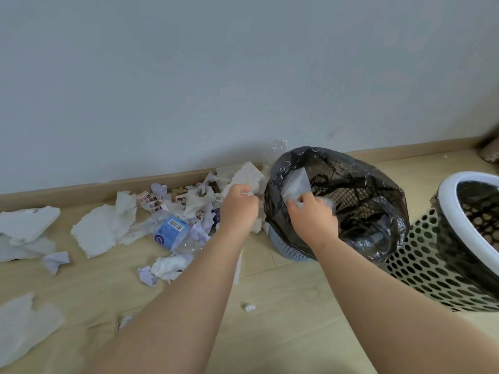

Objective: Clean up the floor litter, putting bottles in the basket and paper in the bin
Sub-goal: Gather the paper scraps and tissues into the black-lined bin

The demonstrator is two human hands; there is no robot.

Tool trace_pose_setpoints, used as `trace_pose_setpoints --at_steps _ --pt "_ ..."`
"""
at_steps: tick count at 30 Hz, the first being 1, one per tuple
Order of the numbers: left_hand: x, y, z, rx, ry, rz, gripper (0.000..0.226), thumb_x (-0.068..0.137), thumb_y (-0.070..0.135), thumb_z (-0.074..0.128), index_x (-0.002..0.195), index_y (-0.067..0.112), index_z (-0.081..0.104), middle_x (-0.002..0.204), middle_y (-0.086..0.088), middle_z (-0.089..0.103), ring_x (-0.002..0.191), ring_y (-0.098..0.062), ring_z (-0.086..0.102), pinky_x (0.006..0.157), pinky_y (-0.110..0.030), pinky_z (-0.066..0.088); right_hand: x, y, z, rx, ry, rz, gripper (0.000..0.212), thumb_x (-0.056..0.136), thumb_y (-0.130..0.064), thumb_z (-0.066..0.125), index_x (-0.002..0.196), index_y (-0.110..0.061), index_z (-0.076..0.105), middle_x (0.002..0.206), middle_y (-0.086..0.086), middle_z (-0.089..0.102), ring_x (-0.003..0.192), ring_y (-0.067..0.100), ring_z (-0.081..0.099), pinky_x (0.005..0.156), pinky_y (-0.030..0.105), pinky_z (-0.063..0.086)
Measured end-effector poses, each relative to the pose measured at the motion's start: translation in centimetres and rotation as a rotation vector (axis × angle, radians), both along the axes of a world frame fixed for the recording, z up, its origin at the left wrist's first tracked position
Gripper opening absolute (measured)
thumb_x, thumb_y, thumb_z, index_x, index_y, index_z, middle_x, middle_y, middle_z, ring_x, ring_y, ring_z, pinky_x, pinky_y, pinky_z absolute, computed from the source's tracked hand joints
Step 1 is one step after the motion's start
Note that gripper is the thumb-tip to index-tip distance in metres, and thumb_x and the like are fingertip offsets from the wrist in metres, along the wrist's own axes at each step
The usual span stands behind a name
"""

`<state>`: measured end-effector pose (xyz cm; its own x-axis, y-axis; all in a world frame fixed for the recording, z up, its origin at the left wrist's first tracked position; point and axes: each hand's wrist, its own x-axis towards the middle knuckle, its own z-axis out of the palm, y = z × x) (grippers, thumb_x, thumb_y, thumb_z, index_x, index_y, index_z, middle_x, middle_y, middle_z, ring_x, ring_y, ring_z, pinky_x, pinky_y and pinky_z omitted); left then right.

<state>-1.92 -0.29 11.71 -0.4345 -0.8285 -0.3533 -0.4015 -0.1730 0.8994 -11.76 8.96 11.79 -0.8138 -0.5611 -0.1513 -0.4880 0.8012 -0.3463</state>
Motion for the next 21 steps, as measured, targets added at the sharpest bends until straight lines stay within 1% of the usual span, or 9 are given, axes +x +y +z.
trace_pose_setpoints --at_steps 2,5,9,12,14,15,16,18,21 --pt "0.9 -0.9 -0.1 -0.028 -0.045 -0.045 0.037 0.092 0.01 0.044 0.127 0.017 0.05 0.118 -0.005 0.057 0.097 -0.022 0.056 0.078 -0.029 0.043 0.0 -0.3 0.1 0.038 0.001 -0.015 0.047 0.097 -0.045 0.031 0.124 -0.013 0.051 0.125 0.01 0.05 0.117 0.031 0.044 0.094 0.043 0.036" --pt "1.9 -1.7 -0.2 -0.035 -0.109 -0.098 0.032 0.092 0.013 0.046 0.123 0.019 0.052 0.1 -0.001 0.057 0.086 -0.021 0.057 0.076 -0.035 0.048 0.0 -0.5 0.2 0.076 0.015 -0.009 0.056 0.094 -0.054 0.029 0.122 -0.012 0.053 0.126 0.011 0.051 0.118 0.031 0.043 0.097 0.044 0.036" --pt "1.5 -1.6 0.2 -0.062 -0.152 -0.158 0.029 0.092 0.017 0.044 0.12 0.022 0.053 0.109 -0.005 0.06 0.096 -0.023 0.058 0.076 -0.032 0.046 0.1 -0.1 0.4 0.165 0.044 0.097 0.065 0.088 -0.067 0.033 0.124 -0.016 0.053 0.121 0.007 0.058 0.117 0.029 0.048 0.095 0.042 0.035" --pt "-0.9 -0.4 0.5 -0.051 -0.126 -0.194 0.03 0.095 0.028 0.044 0.123 0.019 0.051 0.109 -0.005 0.057 0.098 -0.024 0.056 0.079 -0.031 0.046 -0.4 1.4 0.6 0.074 0.016 0.14 0.054 0.089 -0.063 0.038 0.119 -0.023 0.058 0.113 -0.001 0.064 0.113 0.023 0.052 0.095 0.039 0.035" --pt "-2.8 1.2 0.3 0.081 -0.079 -0.176 0.037 0.093 0.033 0.047 0.124 0.013 0.049 0.103 -0.005 0.055 0.093 -0.024 0.056 0.078 -0.034 0.051 -1.8 4.0 1.0 -0.053 0.08 0.092 0.039 0.093 -0.051 0.04 0.105 -0.024 0.065 0.101 -0.003 0.067 0.106 0.023 0.055 0.092 0.037 0.034" --pt "-3.5 2.1 0.1 0.151 -0.077 -0.163 0.039 0.092 0.032 0.05 0.125 0.011 0.047 0.106 -0.007 0.056 0.094 -0.026 0.057 0.08 -0.038 0.054 -2.7 5.4 1.3 -0.074 0.131 0.058 0.033 0.094 -0.044 0.04 0.101 -0.023 0.065 0.098 -0.003 0.066 0.104 0.024 0.054 0.09 0.037 0.034" --pt "-4.0 2.7 -0.1 0.189 -0.095 -0.157 0.04 0.091 0.03 0.052 0.125 0.011 0.045 0.112 -0.01 0.056 0.099 -0.029 0.057 0.083 -0.041 0.054 -3.5 6.8 1.5 -0.07 0.198 0.022 0.029 0.094 -0.038 0.041 0.102 -0.023 0.064 0.102 -0.002 0.065 0.106 0.024 0.052 0.091 0.038 0.033" --pt "-5.3 3.8 -0.5 0.155 -0.163 -0.142 0.046 0.091 0.025 0.054 0.131 0.008 0.039 0.123 -0.014 0.052 0.108 -0.033 0.054 0.086 -0.039 0.051 -5.3 10.0 1.9 -0.039 0.364 -0.08 0.028 0.094 -0.029 0.043 0.116 -0.023 0.06 0.122 0.0 0.057 0.119 0.024 0.043 0.1 0.039 0.029" --pt "-6.3 4.3 -0.7 0.067 -0.219 -0.045 0.045 0.093 0.019 0.051 0.133 0.006 0.035 0.127 -0.017 0.049 0.111 -0.034 0.05 0.08 -0.039 0.045 -7.9 13.5 2.5 0.078 0.461 -0.301 0.045 0.089 -0.023 0.048 0.133 -0.02 0.043 0.145 0.007 0.035 0.133 0.029 0.027 0.111 0.045 0.018"
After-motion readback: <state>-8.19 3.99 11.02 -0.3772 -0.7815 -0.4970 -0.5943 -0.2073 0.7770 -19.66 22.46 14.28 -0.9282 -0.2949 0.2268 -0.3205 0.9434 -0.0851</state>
